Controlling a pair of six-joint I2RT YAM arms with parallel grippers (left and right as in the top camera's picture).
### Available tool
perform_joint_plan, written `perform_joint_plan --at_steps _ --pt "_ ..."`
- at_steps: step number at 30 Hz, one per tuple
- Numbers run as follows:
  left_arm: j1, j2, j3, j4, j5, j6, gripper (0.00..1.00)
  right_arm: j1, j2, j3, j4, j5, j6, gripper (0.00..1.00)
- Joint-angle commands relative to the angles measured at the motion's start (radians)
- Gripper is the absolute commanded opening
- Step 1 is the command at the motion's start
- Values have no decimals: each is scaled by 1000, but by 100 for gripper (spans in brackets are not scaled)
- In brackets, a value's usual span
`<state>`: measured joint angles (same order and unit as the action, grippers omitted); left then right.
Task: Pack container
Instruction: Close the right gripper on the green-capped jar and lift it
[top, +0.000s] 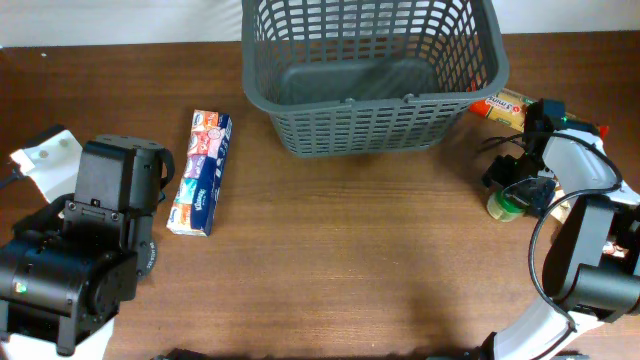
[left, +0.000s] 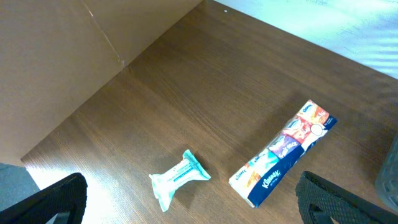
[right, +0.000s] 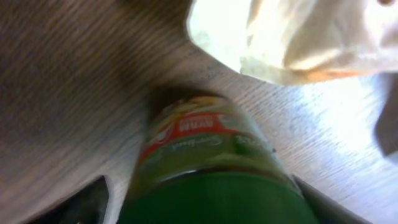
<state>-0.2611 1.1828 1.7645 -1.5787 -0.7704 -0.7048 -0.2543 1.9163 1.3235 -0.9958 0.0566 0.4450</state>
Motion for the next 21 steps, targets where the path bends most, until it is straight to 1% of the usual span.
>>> perform_joint_plan --at_steps 1,3,4,5,7,8,16,18,21 --pt "5 0 8 -2 0 -13 99 5 6 -8 2 28 5 63" --pt "5 0 8 -2 0 -13 100 5 6 -8 2 33 5 57" --pt "5 0 8 -2 0 -13 99 5 6 -8 2 34 5 51" --pt "5 0 8 -2 0 -13 100 5 6 -8 2 34 5 40" --pt "5 0 8 -2 0 -13 99 5 6 -8 2 34 5 14" --pt "5 0 8 -2 0 -13 99 5 6 -8 2 34 5 4" --pt "5 0 8 -2 0 -13 99 2 1 21 -24 58 5 4" --pt "5 0 8 -2 0 -13 99 -2 -2 76 -72 105 5 4" --pt "5 0 8 -2 0 -13 99 -17 -7 215 -180 179 5 4"
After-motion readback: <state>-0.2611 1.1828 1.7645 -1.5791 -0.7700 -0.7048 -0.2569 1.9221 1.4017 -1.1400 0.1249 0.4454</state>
